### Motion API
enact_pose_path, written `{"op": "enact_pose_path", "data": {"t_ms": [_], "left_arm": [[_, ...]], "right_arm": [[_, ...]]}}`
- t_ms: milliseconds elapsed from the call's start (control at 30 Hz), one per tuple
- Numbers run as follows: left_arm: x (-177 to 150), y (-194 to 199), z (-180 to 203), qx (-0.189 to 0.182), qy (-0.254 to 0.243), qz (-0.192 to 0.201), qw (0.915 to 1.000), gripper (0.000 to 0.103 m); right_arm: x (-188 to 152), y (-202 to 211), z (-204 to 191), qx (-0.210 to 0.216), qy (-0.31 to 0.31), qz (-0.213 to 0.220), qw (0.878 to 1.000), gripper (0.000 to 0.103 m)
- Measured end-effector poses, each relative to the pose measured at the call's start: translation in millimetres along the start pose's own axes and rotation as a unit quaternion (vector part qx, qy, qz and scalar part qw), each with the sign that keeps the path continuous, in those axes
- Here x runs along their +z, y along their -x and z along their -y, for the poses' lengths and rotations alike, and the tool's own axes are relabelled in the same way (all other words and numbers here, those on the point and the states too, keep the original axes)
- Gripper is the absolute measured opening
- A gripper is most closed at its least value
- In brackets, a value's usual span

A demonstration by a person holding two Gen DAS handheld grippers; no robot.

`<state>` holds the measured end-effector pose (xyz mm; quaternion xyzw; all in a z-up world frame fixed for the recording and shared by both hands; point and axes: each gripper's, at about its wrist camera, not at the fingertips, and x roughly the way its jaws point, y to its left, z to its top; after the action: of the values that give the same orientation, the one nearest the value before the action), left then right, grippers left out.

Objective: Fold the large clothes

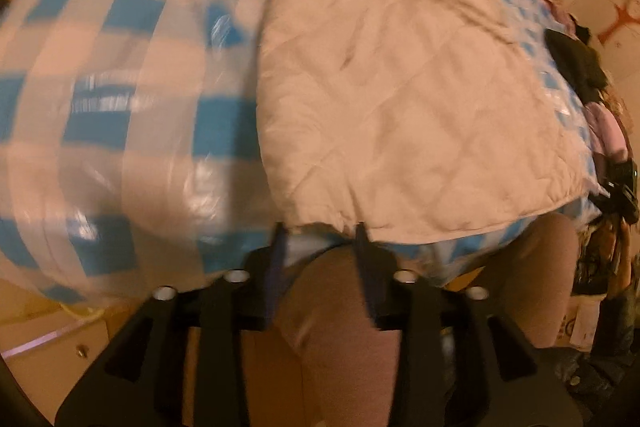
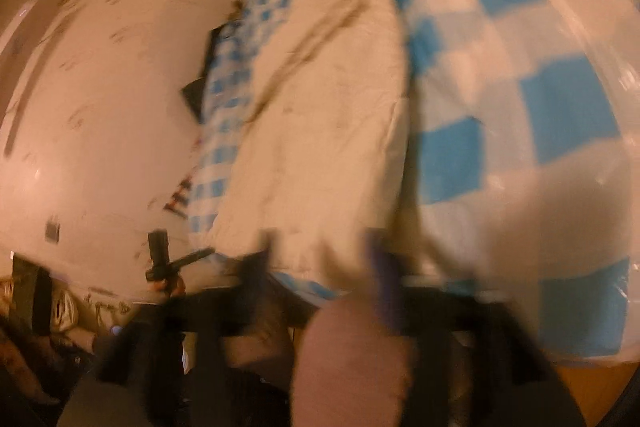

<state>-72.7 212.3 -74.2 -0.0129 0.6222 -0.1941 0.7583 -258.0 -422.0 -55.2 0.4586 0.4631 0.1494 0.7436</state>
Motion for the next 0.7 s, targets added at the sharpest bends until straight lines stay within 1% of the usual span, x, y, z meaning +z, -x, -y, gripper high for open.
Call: {"op": "enact_pose_path", "data": {"t_ms": [33, 67, 133, 200, 267, 367, 433, 500, 533, 567, 633, 700], "left_arm": [[-1, -6, -12, -0.009, 0.022, 0.0, 0.9997, 0.04], [-2, -10, -22, -0.026, 0.041, -0.001, 0.9988, 0.041], [-3, -15, -33, -0.053, 0.061, 0.0, 0.9967, 0.047], [-2, -21, -41, -0.058, 0.074, 0.002, 0.9956, 0.052], [0, -27, -46, -0.07, 0.084, 0.002, 0.994, 0.054], [5, -36, -50, -0.088, 0.097, 0.002, 0.9914, 0.059], [6, -39, -49, -0.091, 0.1, 0.003, 0.9908, 0.059], [9, -40, -47, -0.087, 0.103, 0.011, 0.9908, 0.061], [9, -39, -49, -0.085, 0.105, 0.015, 0.9907, 0.062], [10, -39, -51, -0.082, 0.109, 0.018, 0.9905, 0.064], [12, -43, -58, -0.083, 0.121, 0.02, 0.989, 0.067], [14, -51, -60, -0.087, 0.129, 0.013, 0.9877, 0.069]], "right_arm": [[0, -3, 9, 0.002, -0.013, -0.001, 1.0, 0.07], [-2, -5, 14, 0.011, -0.021, -0.002, 1.0, 0.07], [-3, -11, 23, 0.029, -0.037, -0.008, 0.999, 0.07], [-1, -22, 26, 0.029, -0.043, -0.018, 0.998, 0.07], [2, -31, 28, 0.03, -0.045, -0.028, 0.998, 0.071], [4, -43, 27, 0.043, -0.051, -0.042, 0.997, 0.073], [4, -46, 22, 0.038, -0.044, -0.046, 0.997, 0.073], [3, -40, 21, 0.023, -0.038, -0.039, 0.998, 0.073], [3, -33, 22, 0.003, -0.034, -0.031, 0.999, 0.073], [2, -31, 22, -0.006, -0.034, -0.026, 0.999, 0.073], [2, -23, 31, -0.002, -0.048, -0.015, 0.999, 0.073], [2, -29, 36, 0.004, -0.058, -0.025, 0.998, 0.073]]}}
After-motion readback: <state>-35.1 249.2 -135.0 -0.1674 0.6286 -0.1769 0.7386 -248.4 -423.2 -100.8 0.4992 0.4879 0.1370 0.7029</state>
